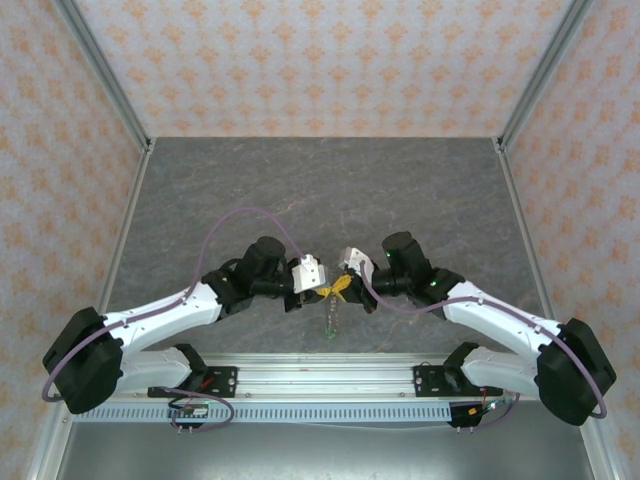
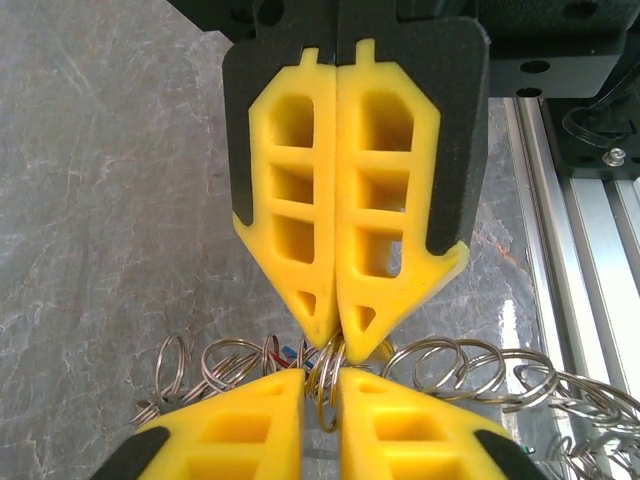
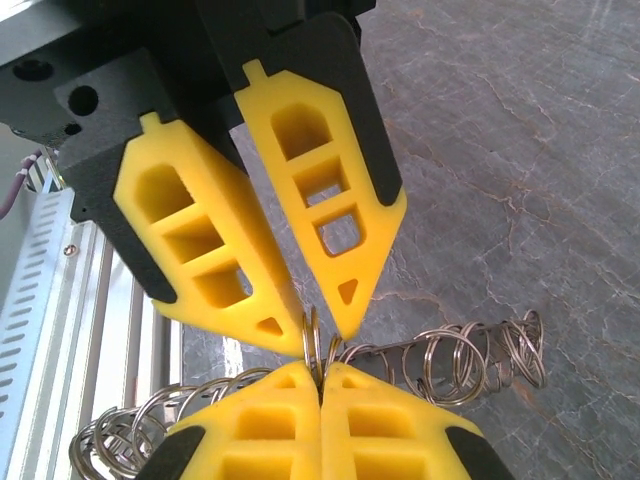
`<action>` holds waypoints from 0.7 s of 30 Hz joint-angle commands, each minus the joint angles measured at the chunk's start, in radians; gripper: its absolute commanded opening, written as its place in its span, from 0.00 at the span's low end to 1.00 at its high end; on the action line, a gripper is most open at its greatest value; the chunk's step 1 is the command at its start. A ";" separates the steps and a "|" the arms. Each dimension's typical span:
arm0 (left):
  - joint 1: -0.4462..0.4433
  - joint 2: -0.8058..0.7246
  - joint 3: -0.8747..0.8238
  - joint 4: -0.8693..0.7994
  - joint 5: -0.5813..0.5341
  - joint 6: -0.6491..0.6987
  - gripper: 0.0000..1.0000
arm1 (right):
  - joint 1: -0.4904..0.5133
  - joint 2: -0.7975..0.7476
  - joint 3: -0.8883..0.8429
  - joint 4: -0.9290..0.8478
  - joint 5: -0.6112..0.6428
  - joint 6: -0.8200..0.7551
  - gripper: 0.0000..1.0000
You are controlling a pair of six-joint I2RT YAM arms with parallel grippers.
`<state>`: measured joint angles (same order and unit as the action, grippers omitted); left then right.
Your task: Put the keys on the keyring
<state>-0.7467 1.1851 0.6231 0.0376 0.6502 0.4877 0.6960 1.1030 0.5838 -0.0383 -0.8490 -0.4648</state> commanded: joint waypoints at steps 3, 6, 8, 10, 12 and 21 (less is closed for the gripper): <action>-0.007 0.011 0.042 -0.046 -0.027 0.025 0.08 | 0.016 -0.004 0.047 0.035 -0.025 -0.017 0.00; -0.008 0.022 0.053 -0.067 -0.022 0.032 0.10 | 0.017 -0.012 0.044 0.044 -0.028 -0.013 0.00; -0.008 0.026 0.053 -0.065 -0.017 0.031 0.11 | 0.017 -0.015 0.042 0.042 -0.025 -0.012 0.00; -0.008 0.027 0.057 -0.073 -0.014 0.034 0.12 | 0.017 -0.017 0.039 0.043 -0.024 -0.012 0.00; -0.008 0.029 0.059 -0.085 -0.012 0.040 0.12 | 0.018 -0.020 0.037 0.044 -0.021 -0.012 0.00; -0.008 0.061 0.095 -0.154 0.027 0.076 0.13 | 0.019 -0.022 0.025 0.064 -0.005 -0.002 0.00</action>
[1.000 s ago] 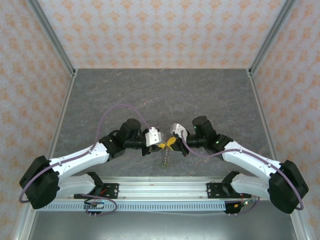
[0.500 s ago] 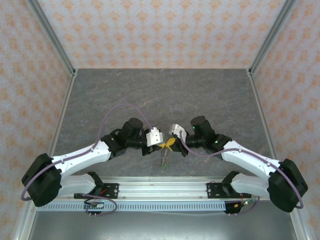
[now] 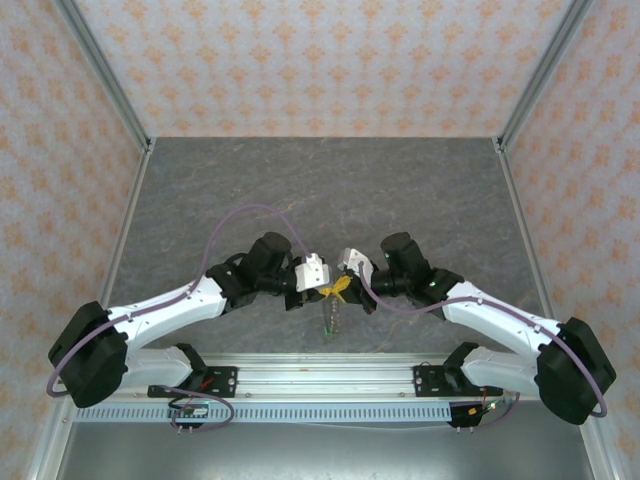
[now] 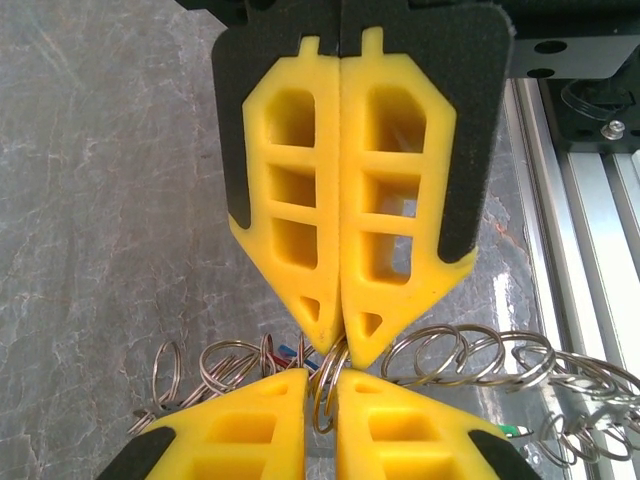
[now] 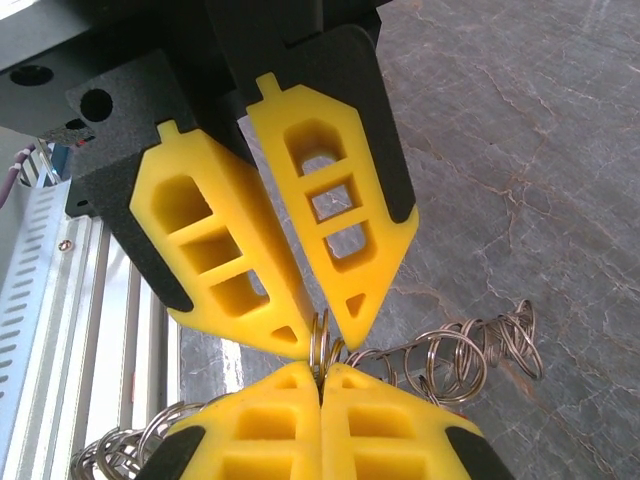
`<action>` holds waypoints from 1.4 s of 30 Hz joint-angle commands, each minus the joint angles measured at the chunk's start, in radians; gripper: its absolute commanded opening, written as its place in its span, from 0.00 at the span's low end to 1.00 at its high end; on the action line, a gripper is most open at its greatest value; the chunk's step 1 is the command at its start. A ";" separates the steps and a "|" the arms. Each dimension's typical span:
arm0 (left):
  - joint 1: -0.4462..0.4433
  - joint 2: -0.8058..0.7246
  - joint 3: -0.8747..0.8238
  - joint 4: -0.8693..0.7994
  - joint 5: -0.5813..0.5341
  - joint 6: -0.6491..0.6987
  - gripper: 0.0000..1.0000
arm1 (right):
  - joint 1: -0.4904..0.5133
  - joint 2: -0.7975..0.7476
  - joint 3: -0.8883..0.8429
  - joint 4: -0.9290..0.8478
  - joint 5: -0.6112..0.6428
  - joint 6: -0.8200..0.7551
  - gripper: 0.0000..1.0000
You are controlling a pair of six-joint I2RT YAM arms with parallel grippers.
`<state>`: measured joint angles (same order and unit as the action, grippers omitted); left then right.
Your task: Put the keys on the keyring
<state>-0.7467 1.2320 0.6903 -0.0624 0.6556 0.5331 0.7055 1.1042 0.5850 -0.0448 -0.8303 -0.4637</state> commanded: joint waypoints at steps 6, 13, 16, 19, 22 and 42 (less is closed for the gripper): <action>-0.008 0.009 0.038 -0.091 0.012 0.054 0.02 | 0.009 -0.026 0.016 0.078 0.000 0.000 0.00; -0.008 -0.020 0.007 -0.036 0.003 0.036 0.00 | 0.009 -0.046 -0.020 0.087 0.024 0.007 0.04; -0.008 -0.039 -0.016 0.016 0.011 0.014 0.00 | 0.004 -0.047 -0.049 0.067 0.045 0.002 0.10; -0.006 -0.058 -0.039 0.064 0.023 -0.006 0.00 | -0.001 -0.043 -0.081 0.095 0.025 0.018 0.13; -0.007 -0.065 -0.051 0.094 0.042 -0.023 0.00 | -0.001 -0.041 -0.095 0.121 0.015 0.035 0.15; -0.007 -0.084 -0.073 0.107 0.012 -0.015 0.00 | -0.026 -0.167 -0.075 0.031 0.125 -0.002 0.17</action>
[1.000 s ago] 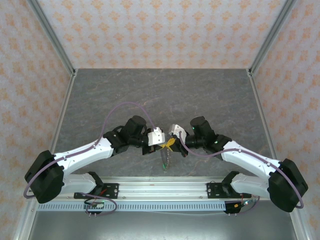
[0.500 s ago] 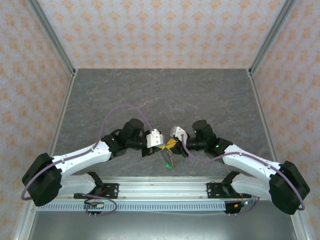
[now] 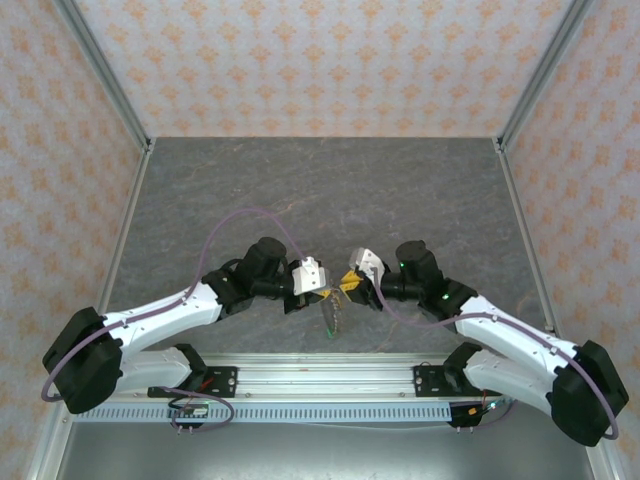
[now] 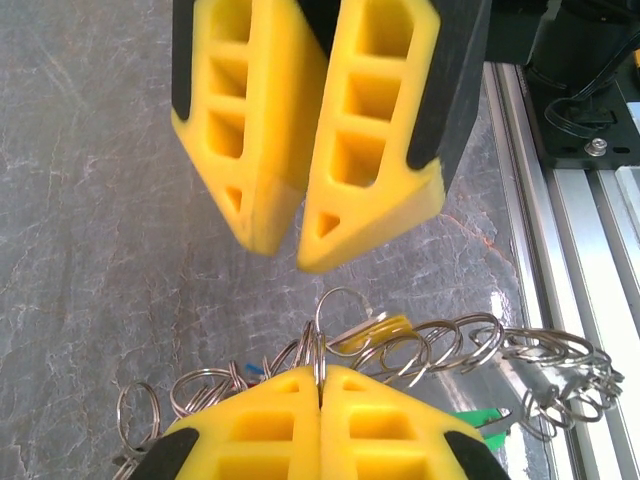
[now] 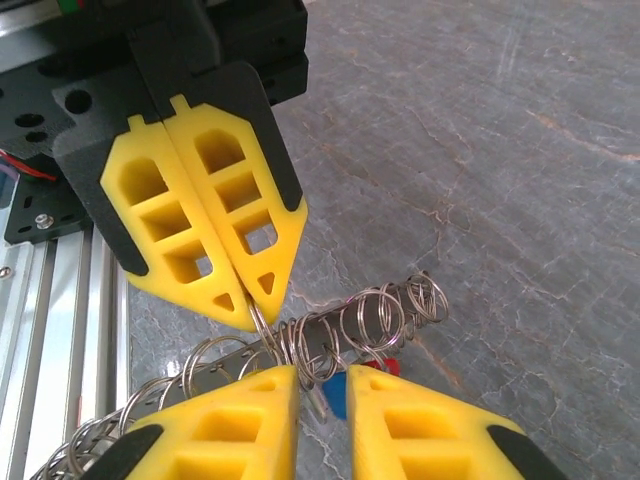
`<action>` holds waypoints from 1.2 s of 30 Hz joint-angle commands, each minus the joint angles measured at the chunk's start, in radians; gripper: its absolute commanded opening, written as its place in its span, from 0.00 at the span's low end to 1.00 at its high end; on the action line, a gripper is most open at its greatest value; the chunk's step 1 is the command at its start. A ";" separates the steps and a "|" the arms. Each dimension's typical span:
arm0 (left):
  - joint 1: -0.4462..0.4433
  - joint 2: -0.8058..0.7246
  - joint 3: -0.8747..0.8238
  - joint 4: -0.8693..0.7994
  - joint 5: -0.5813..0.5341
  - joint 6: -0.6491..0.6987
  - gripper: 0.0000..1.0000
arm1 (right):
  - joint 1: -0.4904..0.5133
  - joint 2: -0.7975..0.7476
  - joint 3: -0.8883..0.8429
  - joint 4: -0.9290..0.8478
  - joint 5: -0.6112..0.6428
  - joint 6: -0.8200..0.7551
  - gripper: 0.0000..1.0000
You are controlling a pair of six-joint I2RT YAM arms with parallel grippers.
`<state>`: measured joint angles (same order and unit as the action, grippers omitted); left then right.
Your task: Put the keys on the keyring
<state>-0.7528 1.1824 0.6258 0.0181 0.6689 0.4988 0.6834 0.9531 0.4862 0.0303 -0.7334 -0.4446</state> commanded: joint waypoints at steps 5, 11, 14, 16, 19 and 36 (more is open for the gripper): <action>-0.002 -0.040 -0.014 0.035 -0.004 0.019 0.00 | -0.004 -0.004 0.040 -0.044 -0.036 -0.059 0.16; -0.002 -0.039 -0.011 0.036 -0.002 0.017 0.00 | -0.004 0.038 0.067 -0.020 -0.121 -0.020 0.21; -0.002 -0.038 -0.010 0.037 -0.003 0.015 0.00 | -0.004 0.059 0.081 -0.007 -0.156 0.009 0.26; -0.002 -0.040 -0.011 0.039 -0.006 0.014 0.00 | -0.003 0.073 0.087 -0.008 -0.161 0.028 0.27; -0.001 -0.045 -0.014 0.051 -0.012 0.009 0.00 | -0.002 0.089 0.085 -0.027 -0.138 0.030 0.26; -0.002 -0.049 -0.036 0.104 -0.027 -0.018 0.00 | -0.004 0.091 0.025 0.002 -0.088 0.118 0.00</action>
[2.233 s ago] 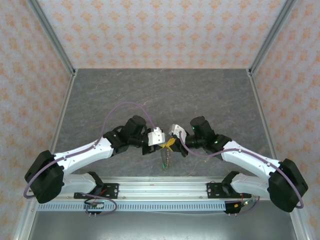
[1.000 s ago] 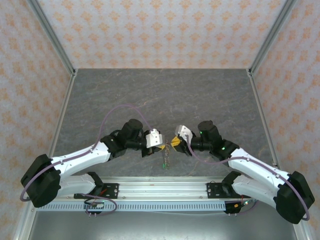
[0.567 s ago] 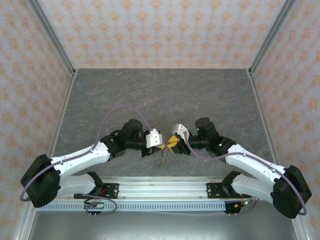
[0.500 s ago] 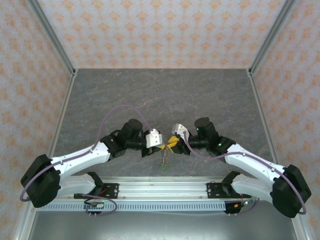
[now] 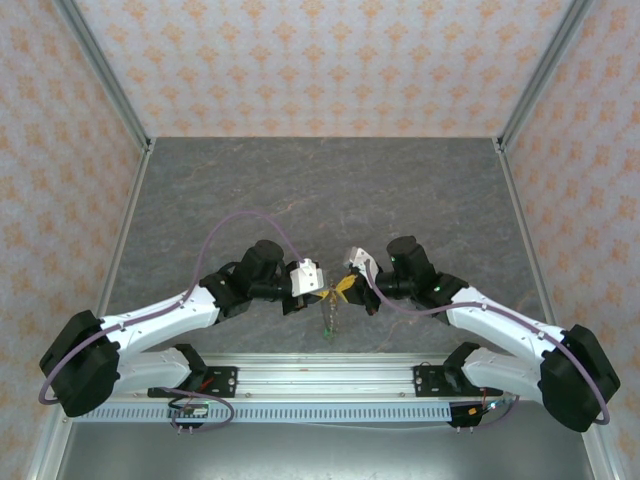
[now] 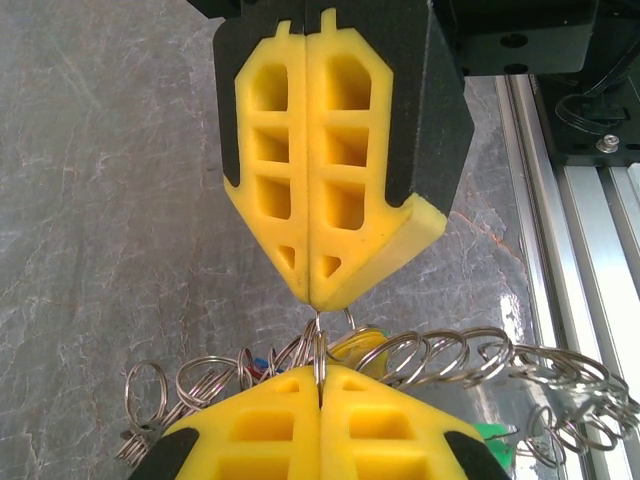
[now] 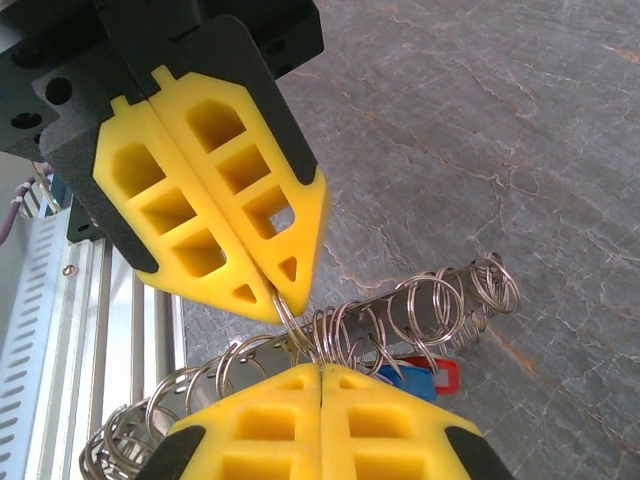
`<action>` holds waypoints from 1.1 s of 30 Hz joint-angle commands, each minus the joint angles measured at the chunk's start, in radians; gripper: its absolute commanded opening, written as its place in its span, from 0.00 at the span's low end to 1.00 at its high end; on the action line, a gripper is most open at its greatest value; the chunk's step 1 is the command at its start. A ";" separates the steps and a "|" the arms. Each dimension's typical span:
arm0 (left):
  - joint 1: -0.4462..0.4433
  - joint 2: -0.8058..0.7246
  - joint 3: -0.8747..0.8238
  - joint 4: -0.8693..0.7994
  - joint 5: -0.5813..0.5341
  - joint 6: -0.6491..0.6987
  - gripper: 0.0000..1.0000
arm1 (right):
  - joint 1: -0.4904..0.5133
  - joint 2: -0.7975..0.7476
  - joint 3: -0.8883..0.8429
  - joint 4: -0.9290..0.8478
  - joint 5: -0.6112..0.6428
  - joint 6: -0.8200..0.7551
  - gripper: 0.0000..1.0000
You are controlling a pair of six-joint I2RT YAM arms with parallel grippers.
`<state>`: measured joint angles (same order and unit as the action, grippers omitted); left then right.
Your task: Put the keys on the keyring
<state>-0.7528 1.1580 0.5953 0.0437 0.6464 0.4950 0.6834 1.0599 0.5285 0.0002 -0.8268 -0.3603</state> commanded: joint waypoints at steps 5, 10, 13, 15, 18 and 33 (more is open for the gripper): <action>-0.002 -0.024 -0.005 0.084 0.002 -0.014 0.00 | -0.003 -0.006 -0.019 0.068 -0.014 0.080 0.17; -0.002 -0.025 0.000 0.074 0.012 -0.010 0.00 | -0.004 0.000 -0.019 0.082 -0.009 0.086 0.17; -0.002 -0.028 0.001 0.076 0.012 -0.011 0.00 | -0.004 0.002 -0.022 0.083 0.009 0.089 0.14; -0.001 -0.029 -0.001 0.086 0.010 -0.016 0.00 | -0.005 0.003 -0.025 0.081 0.018 0.089 0.14; -0.002 -0.026 -0.003 0.099 0.011 -0.025 0.00 | -0.004 0.008 -0.030 0.080 0.020 0.093 0.17; -0.002 -0.039 -0.039 0.167 -0.023 -0.058 0.00 | -0.006 0.059 -0.042 0.030 0.094 0.127 0.00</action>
<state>-0.7528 1.1515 0.5598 0.1165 0.6201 0.4603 0.6846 1.0931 0.5022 0.0547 -0.7818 -0.2531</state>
